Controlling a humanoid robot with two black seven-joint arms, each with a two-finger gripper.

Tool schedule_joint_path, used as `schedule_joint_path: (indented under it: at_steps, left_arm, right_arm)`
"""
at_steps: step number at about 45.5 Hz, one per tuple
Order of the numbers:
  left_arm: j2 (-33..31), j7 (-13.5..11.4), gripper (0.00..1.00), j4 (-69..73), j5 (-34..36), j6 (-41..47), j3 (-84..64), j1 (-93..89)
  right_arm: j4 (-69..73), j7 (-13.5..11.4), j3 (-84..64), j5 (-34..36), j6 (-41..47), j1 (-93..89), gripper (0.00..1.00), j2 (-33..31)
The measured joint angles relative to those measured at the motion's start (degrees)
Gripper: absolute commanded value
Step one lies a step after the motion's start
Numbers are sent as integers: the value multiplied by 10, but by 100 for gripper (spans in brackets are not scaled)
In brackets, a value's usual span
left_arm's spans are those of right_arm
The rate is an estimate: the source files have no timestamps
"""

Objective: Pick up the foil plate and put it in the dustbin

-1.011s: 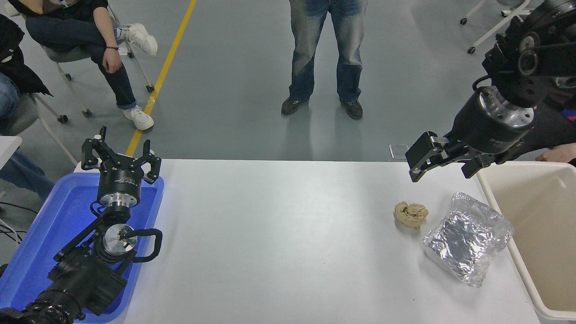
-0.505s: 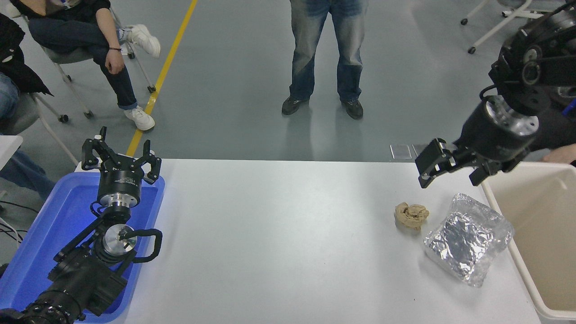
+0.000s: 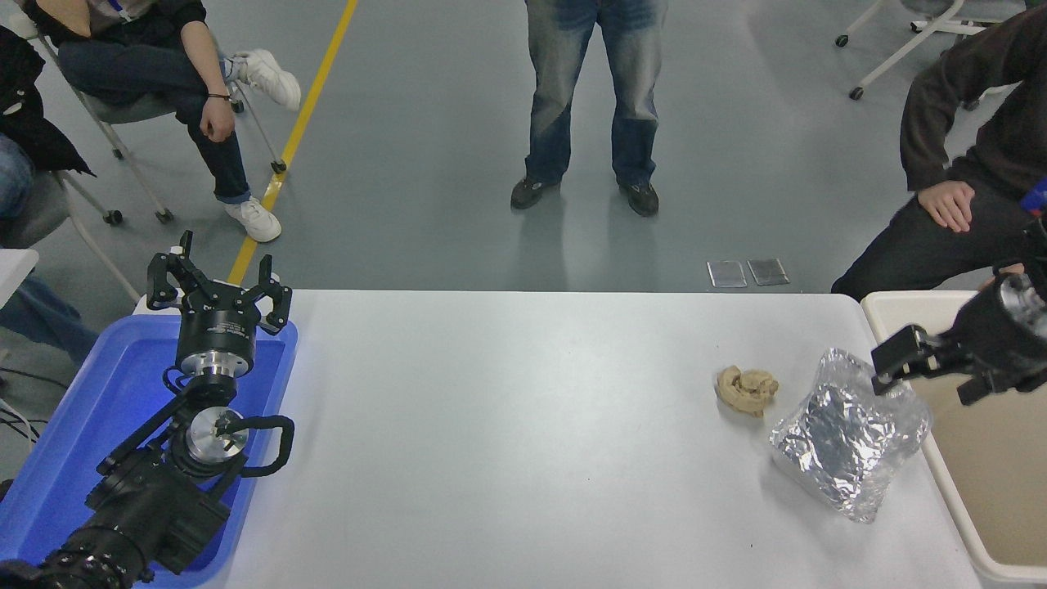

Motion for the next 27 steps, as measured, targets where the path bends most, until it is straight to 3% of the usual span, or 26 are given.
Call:
schedule_joint_path:
  at_steps: [17,27]
  left_arm:
    - [0,0,99,0,0,0,0,0]
    - [0,0,99,0,0,0,0,0]
  right_arm:
    - [-120,-9,71,-12,-89,-182,100,20]
    - [-171,-33,132,-12,-137,-271,100,38]
